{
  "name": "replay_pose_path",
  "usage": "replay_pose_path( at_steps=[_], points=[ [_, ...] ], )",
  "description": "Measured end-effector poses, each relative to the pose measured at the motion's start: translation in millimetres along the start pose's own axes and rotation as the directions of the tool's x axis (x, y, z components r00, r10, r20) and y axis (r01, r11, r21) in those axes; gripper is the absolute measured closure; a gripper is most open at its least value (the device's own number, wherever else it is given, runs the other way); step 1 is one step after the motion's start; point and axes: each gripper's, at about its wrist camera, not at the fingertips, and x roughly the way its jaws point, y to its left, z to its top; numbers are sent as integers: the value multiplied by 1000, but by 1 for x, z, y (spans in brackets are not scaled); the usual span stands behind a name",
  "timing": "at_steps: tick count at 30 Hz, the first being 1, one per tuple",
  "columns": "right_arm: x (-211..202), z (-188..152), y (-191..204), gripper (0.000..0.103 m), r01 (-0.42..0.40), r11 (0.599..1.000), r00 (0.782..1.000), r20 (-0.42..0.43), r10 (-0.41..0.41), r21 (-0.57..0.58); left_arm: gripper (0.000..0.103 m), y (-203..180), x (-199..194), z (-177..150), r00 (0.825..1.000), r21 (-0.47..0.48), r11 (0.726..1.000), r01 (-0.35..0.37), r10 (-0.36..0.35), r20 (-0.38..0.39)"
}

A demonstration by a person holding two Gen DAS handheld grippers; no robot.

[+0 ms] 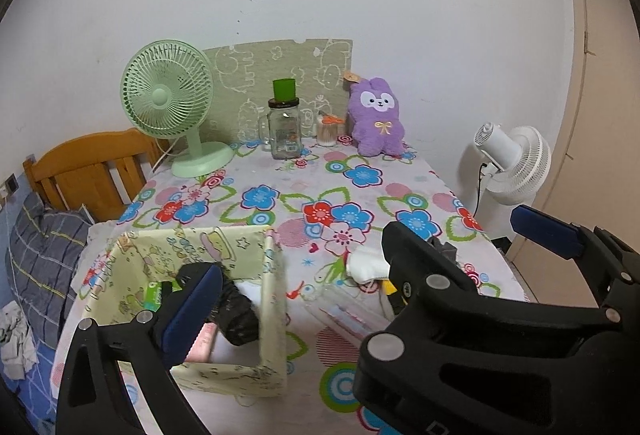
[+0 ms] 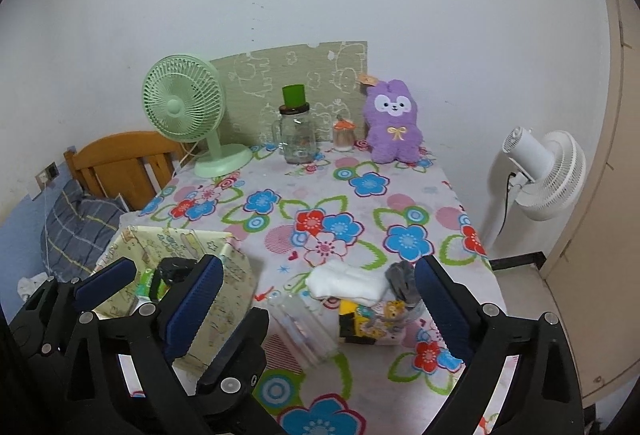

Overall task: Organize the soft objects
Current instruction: 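Move the right tool to the grey drawstring pouch while the left tool approaches the white cloth pad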

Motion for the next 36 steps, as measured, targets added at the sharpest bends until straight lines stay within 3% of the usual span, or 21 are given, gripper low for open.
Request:
replay_pose_path(
  at_steps=[19,36],
  points=[
    [15,-27,-41,5,11,999,1000,-24,-10,31,0,-36,33,-24,998,-9,999,41,-42,-56],
    [55,-48,-72,5,21,998,997,-73,-17,64,0,-57,77,-36,993,13,999,41,-39,-116]
  ],
)
